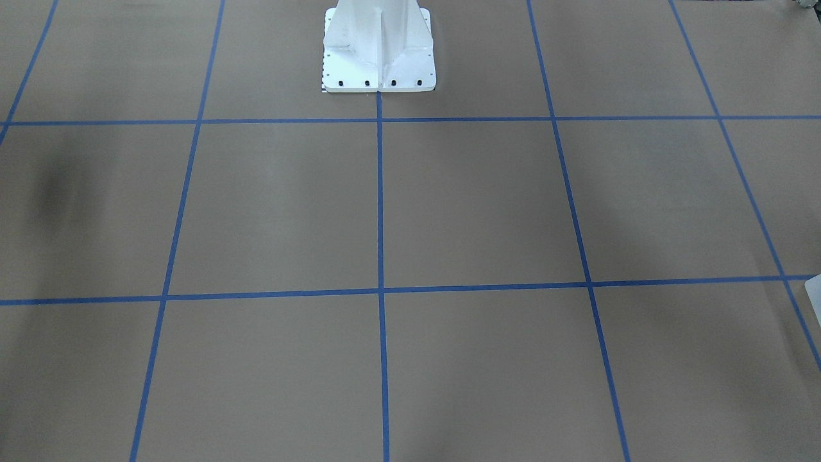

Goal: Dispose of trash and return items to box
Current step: 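Lower cup into clear bin with left gripper while right lifts cloth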

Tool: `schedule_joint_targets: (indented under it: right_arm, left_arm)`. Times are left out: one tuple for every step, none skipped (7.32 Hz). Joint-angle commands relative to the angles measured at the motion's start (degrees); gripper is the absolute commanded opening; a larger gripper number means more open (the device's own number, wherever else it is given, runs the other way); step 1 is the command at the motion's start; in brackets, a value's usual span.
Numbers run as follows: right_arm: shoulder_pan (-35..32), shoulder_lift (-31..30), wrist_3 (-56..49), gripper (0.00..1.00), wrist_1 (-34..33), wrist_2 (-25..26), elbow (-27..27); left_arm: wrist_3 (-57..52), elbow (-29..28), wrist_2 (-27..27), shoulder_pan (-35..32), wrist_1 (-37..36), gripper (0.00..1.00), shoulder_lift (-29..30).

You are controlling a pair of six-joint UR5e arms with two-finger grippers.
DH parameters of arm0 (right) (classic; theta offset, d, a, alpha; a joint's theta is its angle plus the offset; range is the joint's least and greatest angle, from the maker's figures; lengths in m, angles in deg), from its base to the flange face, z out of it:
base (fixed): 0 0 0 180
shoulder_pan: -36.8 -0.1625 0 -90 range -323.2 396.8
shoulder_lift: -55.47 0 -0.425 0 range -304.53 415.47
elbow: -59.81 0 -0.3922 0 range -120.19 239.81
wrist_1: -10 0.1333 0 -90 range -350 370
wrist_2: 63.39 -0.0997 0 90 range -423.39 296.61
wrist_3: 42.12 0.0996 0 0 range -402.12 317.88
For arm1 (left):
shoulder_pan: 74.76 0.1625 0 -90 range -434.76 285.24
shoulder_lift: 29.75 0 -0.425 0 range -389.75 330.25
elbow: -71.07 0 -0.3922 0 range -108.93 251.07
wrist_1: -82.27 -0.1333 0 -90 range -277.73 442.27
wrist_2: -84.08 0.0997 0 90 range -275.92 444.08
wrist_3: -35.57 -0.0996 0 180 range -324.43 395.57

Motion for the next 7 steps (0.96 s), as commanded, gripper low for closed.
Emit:
schedule_joint_targets:
  right_arm:
    - [-3.3, -2.9, -1.5, 0.00, -0.1, -0.1, 0.8]
    - [-3.3, -4.0, -1.6, 0.00, -0.8, 0.1, 1.0]
    - [-3.3, -4.6, -1.6, 0.00, -1.7, 0.1, 1.6]
    - [-3.6, -4.7, -2.2, 0.00, -3.2, 0.1, 1.6]
    - [-4.2, -5.0, -3.8, 0.00, -4.4, 0.8, 1.6]
    - [-4.7, -5.2, -5.6, 0.00, -4.6, 0.9, 1.2]
    - [-5.2, -5.7, -6.7, 0.00, -4.6, 2.8, 0.7]
  left_arm:
    - [3.1, -3.9, 1.5, 3.1, 5.9, 0.00, -0.2]
    - [3.2, -4.9, 2.4, 3.3, 7.9, 0.02, -0.7]
    - [3.1, -4.9, 2.4, 3.3, 8.5, 0.19, -0.9]
    - [3.0, -4.8, 2.4, 3.3, 8.6, 0.99, -1.0]
    - [3.0, -4.7, 2.4, 3.3, 9.1, 0.98, -1.0]
    - [3.0, -4.7, 2.3, 3.4, 9.0, 0.98, -0.6]
    - [3.3, -4.5, 2.0, 3.4, 8.9, 0.98, -0.1]
